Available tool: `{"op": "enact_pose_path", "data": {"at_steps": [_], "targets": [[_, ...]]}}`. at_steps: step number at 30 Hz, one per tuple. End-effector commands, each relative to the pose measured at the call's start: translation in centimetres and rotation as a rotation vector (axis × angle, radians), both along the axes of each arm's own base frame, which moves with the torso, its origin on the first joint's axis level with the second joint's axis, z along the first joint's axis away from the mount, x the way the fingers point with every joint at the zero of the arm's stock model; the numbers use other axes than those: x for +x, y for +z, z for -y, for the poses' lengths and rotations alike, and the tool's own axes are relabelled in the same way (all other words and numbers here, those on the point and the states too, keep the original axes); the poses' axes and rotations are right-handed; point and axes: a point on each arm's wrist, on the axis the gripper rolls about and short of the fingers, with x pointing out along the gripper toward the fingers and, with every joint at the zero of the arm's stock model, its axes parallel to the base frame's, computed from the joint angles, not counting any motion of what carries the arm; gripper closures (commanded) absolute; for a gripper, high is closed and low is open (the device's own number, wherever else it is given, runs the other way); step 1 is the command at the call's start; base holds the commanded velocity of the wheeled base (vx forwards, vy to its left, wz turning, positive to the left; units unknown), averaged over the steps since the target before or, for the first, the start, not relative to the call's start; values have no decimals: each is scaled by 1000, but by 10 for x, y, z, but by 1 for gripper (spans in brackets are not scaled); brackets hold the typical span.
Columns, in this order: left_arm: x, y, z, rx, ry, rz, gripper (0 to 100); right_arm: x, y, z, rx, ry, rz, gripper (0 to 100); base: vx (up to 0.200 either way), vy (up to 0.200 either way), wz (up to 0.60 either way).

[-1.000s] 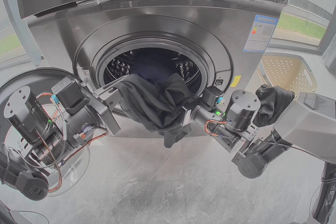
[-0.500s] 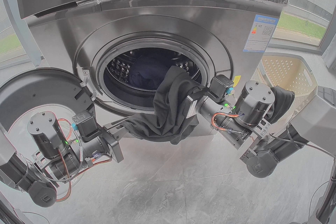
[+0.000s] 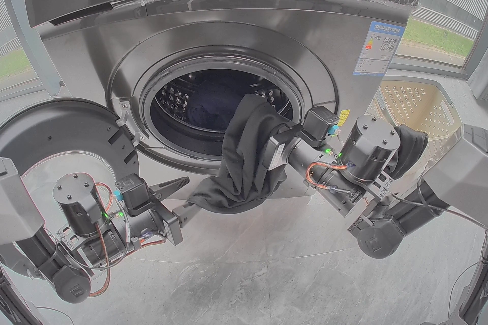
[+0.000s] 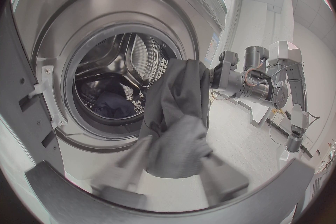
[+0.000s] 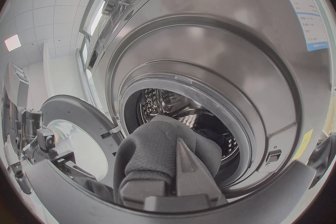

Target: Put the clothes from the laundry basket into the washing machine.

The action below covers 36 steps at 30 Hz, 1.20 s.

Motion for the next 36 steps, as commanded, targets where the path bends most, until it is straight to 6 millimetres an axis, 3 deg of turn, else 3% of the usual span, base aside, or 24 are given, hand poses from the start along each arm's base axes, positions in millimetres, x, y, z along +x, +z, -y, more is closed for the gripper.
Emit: {"op": "enact_pose_path", "data": {"at_steps": [1, 13, 24, 31, 36], "targets": [[1, -11, 0, 18, -4, -43, 0, 0, 3, -1, 7, 1, 8, 100, 0, 0, 0], [-18, -67, -5, 217, -106, -225, 0, 4, 3, -3, 11, -1, 13, 100, 0, 0, 0], [-11, -59, 0, 193, -108, -172, 0, 3, 0, -4, 5, 2, 6, 100, 0, 0, 0], [10, -14, 20, 49, -114, 10, 0, -5, -5, -9, -10, 27, -11, 100, 0, 0, 0], [13, -15, 41, 1, -167, -13, 0, -11, -4, -16, -9, 50, -10, 100, 0, 0, 0]]}}
